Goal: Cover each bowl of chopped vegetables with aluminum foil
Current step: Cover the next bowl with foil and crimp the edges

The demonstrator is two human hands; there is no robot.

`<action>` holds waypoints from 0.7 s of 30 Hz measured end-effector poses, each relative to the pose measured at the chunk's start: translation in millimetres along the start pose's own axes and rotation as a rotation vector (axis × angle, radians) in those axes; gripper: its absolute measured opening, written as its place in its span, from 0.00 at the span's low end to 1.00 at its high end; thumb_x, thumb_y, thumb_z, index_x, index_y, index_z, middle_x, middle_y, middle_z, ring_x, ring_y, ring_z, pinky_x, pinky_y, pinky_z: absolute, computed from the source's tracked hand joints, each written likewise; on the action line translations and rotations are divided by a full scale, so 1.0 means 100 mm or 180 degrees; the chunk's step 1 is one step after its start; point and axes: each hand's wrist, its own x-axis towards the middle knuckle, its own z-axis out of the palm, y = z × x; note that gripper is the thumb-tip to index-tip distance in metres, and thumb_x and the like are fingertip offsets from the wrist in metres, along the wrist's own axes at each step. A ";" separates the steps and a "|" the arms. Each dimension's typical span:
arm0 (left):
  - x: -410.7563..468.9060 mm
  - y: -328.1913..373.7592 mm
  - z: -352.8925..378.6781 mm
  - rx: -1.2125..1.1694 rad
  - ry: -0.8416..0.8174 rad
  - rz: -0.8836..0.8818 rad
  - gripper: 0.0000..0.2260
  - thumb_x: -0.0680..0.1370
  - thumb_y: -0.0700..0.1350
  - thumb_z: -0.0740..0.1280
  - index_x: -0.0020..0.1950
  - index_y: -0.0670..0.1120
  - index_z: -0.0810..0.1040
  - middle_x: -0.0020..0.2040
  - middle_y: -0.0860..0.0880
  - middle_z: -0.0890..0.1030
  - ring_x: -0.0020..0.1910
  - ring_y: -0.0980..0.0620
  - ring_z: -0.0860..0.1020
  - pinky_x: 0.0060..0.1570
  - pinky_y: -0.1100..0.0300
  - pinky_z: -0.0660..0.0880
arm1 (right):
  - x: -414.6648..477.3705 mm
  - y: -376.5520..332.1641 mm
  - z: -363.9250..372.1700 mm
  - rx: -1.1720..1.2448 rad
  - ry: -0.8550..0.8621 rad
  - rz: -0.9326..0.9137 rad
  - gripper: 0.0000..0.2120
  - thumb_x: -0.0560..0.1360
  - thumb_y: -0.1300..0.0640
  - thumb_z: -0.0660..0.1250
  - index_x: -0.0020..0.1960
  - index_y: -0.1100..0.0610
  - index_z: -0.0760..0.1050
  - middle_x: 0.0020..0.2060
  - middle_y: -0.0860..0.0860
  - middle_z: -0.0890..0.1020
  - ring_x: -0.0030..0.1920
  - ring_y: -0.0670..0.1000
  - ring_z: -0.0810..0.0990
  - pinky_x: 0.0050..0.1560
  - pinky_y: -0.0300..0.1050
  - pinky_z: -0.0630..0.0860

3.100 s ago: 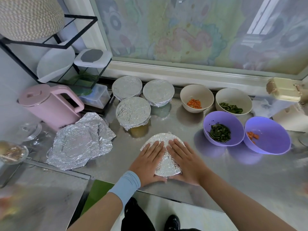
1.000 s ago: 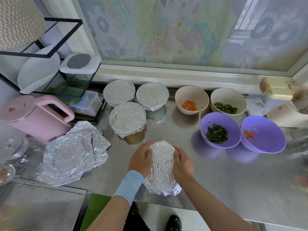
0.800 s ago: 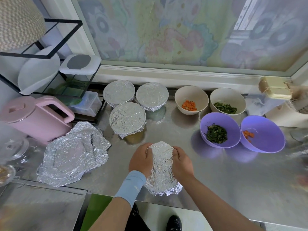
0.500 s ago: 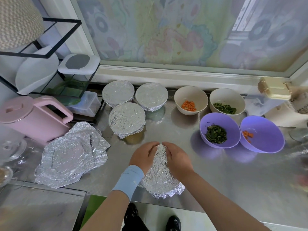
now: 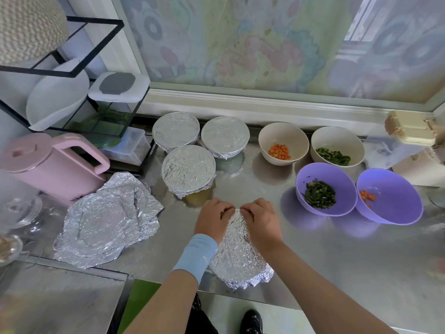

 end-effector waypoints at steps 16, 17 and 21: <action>-0.07 0.08 0.04 0.0115 0.0250 -0.0016 0.08 0.79 0.40 0.65 0.54 0.47 0.82 0.50 0.53 0.72 0.54 0.54 0.70 0.54 0.61 0.70 | 0.00 -0.02 -0.05 -0.0346 0.0043 -0.0241 0.02 0.74 0.60 0.71 0.43 0.57 0.82 0.39 0.51 0.74 0.41 0.55 0.73 0.41 0.48 0.73; -0.06 0.09 0.05 0.0156 0.0159 0.0084 0.08 0.79 0.40 0.65 0.54 0.47 0.82 0.50 0.53 0.73 0.54 0.54 0.70 0.53 0.62 0.69 | 0.00 0.00 -0.03 -0.0333 0.0016 -0.0251 0.02 0.74 0.60 0.71 0.43 0.57 0.82 0.39 0.52 0.74 0.42 0.55 0.73 0.41 0.48 0.73; -0.05 0.07 0.09 0.0120 0.0186 0.0124 0.07 0.80 0.43 0.65 0.52 0.47 0.83 0.47 0.51 0.74 0.51 0.53 0.70 0.51 0.63 0.67 | -0.02 0.05 0.00 -0.0295 -0.0053 -0.0372 0.03 0.76 0.59 0.69 0.45 0.57 0.81 0.41 0.51 0.75 0.44 0.55 0.74 0.41 0.46 0.73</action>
